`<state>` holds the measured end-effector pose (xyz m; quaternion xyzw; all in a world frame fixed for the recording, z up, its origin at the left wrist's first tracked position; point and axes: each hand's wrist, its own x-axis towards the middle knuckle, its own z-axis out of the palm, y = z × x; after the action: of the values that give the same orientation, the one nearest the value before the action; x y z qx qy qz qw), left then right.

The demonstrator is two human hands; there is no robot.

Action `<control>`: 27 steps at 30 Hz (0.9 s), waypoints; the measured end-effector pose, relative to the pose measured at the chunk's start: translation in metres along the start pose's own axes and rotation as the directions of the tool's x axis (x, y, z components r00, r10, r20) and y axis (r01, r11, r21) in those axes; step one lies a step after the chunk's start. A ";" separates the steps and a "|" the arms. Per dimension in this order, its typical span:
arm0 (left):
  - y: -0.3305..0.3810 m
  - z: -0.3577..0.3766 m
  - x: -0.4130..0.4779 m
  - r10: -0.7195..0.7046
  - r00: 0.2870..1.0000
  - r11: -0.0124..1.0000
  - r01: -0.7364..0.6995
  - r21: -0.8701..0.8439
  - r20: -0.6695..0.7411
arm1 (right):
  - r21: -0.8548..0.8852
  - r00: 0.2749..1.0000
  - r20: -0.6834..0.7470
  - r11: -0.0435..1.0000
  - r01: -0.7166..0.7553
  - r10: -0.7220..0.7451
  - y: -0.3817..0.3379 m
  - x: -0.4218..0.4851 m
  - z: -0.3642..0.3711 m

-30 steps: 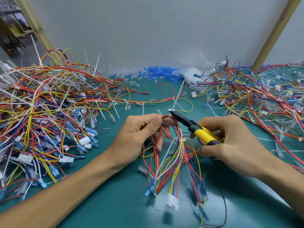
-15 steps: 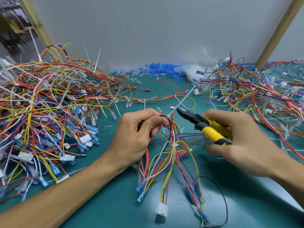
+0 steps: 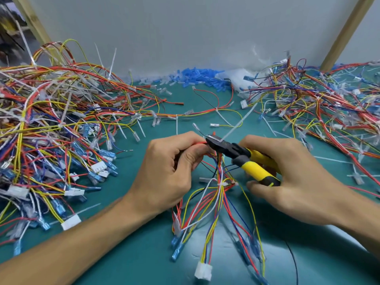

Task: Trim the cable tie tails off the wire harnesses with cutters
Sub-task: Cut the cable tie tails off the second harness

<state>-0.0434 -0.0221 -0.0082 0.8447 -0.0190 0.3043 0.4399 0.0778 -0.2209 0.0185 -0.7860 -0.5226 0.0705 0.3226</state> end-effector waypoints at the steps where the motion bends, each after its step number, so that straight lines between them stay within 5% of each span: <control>1: 0.001 0.000 0.000 0.017 1.000 0.999 -0.017 0.033 -0.012 | 0.006 1.000 0.006 1.000 0.003 -0.003 0.000 0.000 -0.001; 13: 0.010 -0.003 -0.001 0.177 0.978 0.961 -0.146 0.236 -0.114 | -0.102 0.993 -0.037 0.989 0.110 -0.114 -0.003 -0.003 -0.004; 27: 0.012 -0.007 -0.001 0.224 0.967 0.943 -0.185 0.275 -0.118 | -0.131 0.991 -0.099 0.988 0.080 -0.094 -0.012 -0.007 0.002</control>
<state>-0.0507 -0.0244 0.0028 0.8639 -0.0340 0.4100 0.2906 0.0643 -0.2229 0.0226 -0.7839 -0.5422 -0.0183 0.3020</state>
